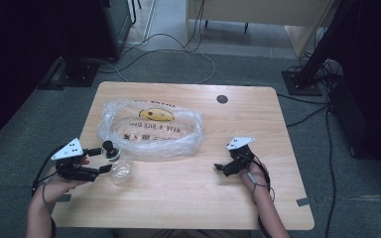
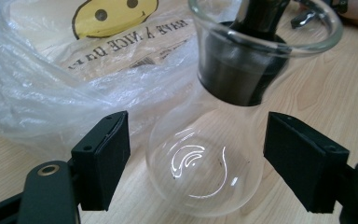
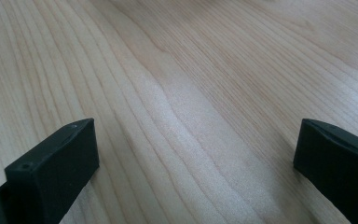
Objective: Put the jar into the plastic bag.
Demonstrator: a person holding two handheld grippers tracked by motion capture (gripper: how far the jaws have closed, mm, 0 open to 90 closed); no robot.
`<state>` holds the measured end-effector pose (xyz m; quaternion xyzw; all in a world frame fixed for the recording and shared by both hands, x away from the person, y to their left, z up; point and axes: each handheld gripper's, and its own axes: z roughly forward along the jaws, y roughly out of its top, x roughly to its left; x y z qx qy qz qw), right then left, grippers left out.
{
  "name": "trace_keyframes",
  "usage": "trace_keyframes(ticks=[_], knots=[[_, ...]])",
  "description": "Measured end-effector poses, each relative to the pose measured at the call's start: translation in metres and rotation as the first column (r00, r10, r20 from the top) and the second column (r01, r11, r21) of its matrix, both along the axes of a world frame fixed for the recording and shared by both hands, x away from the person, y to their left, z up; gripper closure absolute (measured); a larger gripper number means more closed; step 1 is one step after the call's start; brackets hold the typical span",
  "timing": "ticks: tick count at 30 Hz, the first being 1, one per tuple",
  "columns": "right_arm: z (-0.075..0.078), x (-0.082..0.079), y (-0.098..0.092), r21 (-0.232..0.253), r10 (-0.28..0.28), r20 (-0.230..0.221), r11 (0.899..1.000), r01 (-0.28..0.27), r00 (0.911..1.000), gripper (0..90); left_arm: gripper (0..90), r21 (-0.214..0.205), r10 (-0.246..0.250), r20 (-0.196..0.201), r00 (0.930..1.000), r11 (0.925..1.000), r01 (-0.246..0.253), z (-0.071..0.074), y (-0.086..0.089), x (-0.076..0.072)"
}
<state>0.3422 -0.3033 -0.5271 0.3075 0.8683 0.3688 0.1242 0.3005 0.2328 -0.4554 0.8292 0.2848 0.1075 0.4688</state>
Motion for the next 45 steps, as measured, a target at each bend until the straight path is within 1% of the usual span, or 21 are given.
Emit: trace_keyframes(ticks=[4,7,8,11,13,19,20,22,24,27,28,31,32,33,42,45], knots=[[0.000,0.000,0.000,0.000,0.000,0.000,1.000,0.000,1.0000,0.0,24.8,-0.005,0.000,0.001,1.0000,1.0000,0.000,0.001,-0.006,0.001],[0.000,0.000,0.000,0.000,-0.001,0.000,1.000,0.001,1.0000,0.0,24.8,-0.005,-0.015,0.014,0.9998,0.9999,0.015,0.001,-0.012,0.002],[0.000,0.000,0.000,0.000,0.000,0.000,1.000,0.000,1.0000,0.0,24.8,-0.011,-0.022,0.025,0.9995,0.9997,0.022,0.000,-0.016,0.002],[0.000,0.000,0.000,0.000,0.000,0.000,1.000,0.000,1.0000,0.0,24.9,-0.016,-0.029,0.032,0.9991,0.9994,0.029,-0.001,-0.018,0.002],[0.000,0.000,0.000,0.000,0.000,0.000,1.000,0.000,1.0000,0.0,28.9,-0.023,-0.033,0.039,0.9987,0.9992,0.034,-0.003,-0.019,0.003],[0.000,0.000,0.000,0.000,0.000,0.000,1.000,0.000,1.0000,0.0,29.4,-0.049,-0.023,0.076,0.9968,0.9985,0.027,-0.007,-0.023,0.005],[0.000,0.000,0.000,0.000,0.000,0.001,1.000,0.000,1.0000,0.0,31.9,-0.053,-0.015,0.091,0.9957,0.9984,0.020,-0.008,-0.025,0.005],[0.000,0.000,0.000,0.000,0.000,0.001,1.000,0.000,1.0000,0.0,32.5,-0.054,-0.014,0.096,0.9953,0.9983,0.019,-0.009,-0.026,0.006],[0.000,0.000,0.000,0.000,0.000,0.000,1.000,0.000,1.0000,0.0,33.4,-0.059,-0.008,0.115,0.9934,0.9982,0.014,-0.010,-0.028,0.006],[0.000,0.000,0.000,0.000,0.000,0.001,1.000,0.000,1.0000,0.0,38.5,-0.082,0.000,0.142,0.9899,0.9965,0.012,-0.011,-0.030,0.005],[0.000,0.000,0.000,0.000,0.000,0.000,1.000,0.000,1.0000,0.0,40.8,-0.085,-0.005,0.149,0.9888,0.9962,0.018,-0.012,-0.030,0.005],[0.000,0.000,0.000,0.000,0.000,0.000,1.000,0.000,1.0000,0.0,48.2,-0.101,-0.022,0.139,0.9900,0.9942,0.036,-0.012,-0.033,0.004],[0.000,0.000,0.000,0.000,0.001,0.000,1.000,-0.001,1.0000,0.0,50.9,-0.095,-0.022,0.144,0.9894,0.9949,0.036,-0.012,-0.034,0.004],[0.000,0.000,0.000,0.000,0.001,0.000,1.000,-0.001,1.0000,0.0,50.9,-0.086,-0.022,0.148,0.9888,0.9957,0.035,-0.012,-0.034,0.004],[0.000,0.000,0.000,0.000,0.002,0.000,1.000,-0.002,1.0000,0.0,51.6,-0.070,-0.020,0.149,0.9886,0.9970,0.031,-0.010,-0.035,0.003],[0.000,0.000,0.000,0.000,0.002,0.001,1.000,-0.002,1.0000,0.0,51.7,-0.057,-0.018,0.150,0.9885,0.9980,0.027,-0.009,-0.035,0.002]])
